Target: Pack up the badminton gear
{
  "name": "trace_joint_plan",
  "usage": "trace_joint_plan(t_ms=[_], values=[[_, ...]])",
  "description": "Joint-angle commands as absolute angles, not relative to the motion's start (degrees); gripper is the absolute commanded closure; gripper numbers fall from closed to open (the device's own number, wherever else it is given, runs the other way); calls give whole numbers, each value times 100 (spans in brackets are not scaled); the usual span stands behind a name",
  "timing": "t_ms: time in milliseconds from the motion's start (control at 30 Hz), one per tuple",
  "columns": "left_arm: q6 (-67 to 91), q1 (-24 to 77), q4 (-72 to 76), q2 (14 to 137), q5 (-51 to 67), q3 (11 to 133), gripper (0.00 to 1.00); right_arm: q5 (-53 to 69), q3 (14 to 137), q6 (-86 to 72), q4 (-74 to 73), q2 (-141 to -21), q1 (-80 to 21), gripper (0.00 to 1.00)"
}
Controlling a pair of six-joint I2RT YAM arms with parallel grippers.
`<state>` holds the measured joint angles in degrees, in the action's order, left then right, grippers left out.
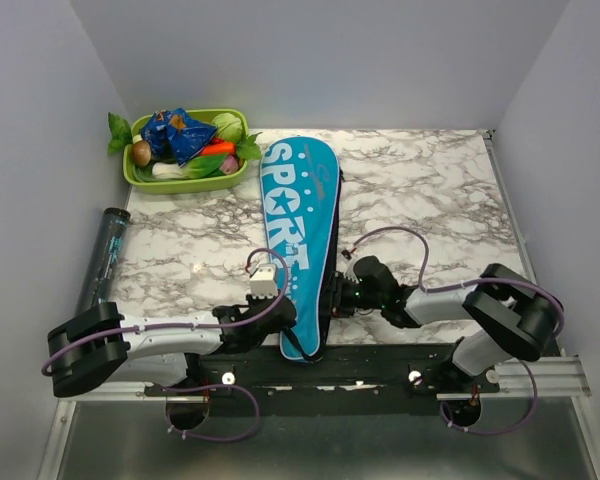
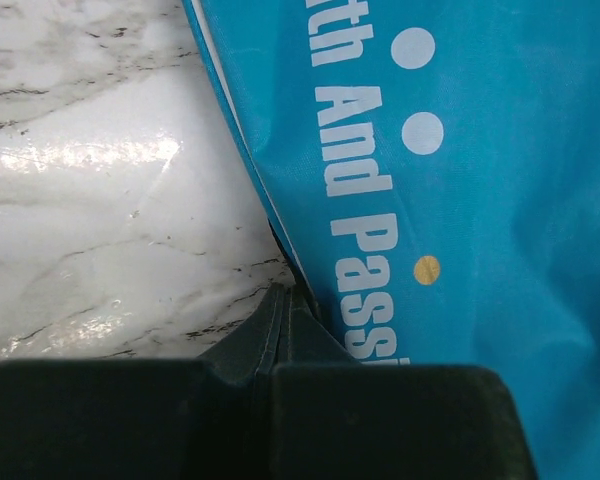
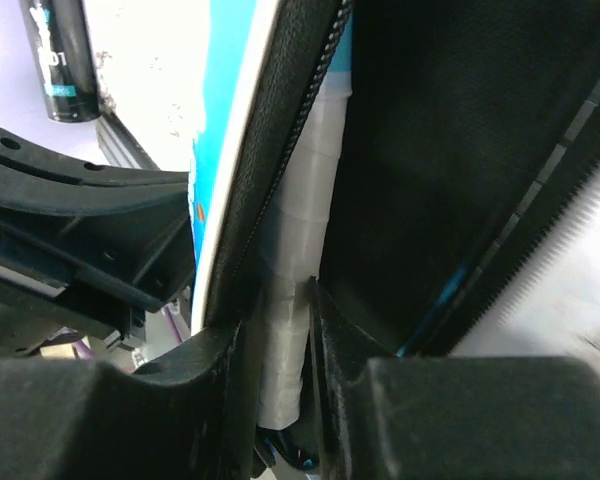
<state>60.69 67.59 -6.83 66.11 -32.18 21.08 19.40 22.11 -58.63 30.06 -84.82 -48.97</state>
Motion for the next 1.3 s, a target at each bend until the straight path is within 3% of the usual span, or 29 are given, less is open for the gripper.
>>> trace_joint_plan(t_ms=[0,167,267,400,600,733,900,1067,1267], values=[[6100,6776,-659,6399,-2953,2065,100,2021,2610,-6143,4076,-9131,-5255,66],[6135,6768,-826,6162,-3032,1995,100,1899,2531,-6162,4114,-9150,-5273,59],[6214,6768,-1010,5968,-3190,1942,100,1636,2566,-5916,3412,-8704,-5282,51],[6451,6768,-1449,5538,-3453,1925,89,917,2724,-5705,1851,-7885,-5274,41],[6802,6776,-2100,4186,-3752,1820,92,-707,2883,-5291,-504,-6419,-5273,32],[6654,6785,-2320,3560,-3981,1924,93,-1362,2900,-5124,-1221,-5934,-5125,25],[5495,6785,-1513,4094,-3543,2504,91,-969,3251,-4598,-977,-6108,-4503,15],[4958,6785,-678,5456,-2780,3162,88,-387,3690,-4150,-423,-6758,-3552,14],[4896,6785,130,6793,-2339,3428,88,727,4833,-3841,306,-8365,-2734,14]])
